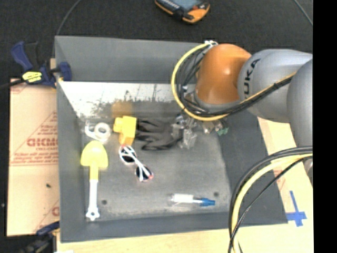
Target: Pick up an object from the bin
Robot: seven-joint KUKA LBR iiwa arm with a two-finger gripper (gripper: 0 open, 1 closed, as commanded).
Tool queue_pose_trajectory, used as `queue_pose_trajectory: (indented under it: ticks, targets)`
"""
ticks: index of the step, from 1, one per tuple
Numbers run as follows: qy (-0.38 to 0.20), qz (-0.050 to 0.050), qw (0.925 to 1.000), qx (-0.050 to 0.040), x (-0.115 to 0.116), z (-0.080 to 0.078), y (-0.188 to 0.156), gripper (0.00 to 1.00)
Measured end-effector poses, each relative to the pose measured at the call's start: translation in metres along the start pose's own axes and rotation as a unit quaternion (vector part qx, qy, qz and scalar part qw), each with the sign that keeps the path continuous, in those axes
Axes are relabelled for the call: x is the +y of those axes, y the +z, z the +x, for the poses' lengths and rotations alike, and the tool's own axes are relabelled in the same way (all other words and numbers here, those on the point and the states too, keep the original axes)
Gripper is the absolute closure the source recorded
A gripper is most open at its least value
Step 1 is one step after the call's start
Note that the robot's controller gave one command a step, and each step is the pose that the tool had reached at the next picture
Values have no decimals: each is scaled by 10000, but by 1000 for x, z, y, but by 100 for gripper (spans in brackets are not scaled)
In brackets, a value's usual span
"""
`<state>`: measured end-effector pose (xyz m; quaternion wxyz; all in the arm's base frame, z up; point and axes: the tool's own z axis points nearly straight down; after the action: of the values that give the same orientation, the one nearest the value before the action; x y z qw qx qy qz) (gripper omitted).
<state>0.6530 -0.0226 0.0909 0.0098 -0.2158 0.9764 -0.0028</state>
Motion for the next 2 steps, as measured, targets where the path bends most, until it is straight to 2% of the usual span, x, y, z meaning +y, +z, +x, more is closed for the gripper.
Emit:
queue_pose_trajectory:
  ticks: [1,2]
  targets:
    - [5,-3,10000,-1,0,0,0,100]
    - [21,8,10000,-42,11,-6,-16,100]
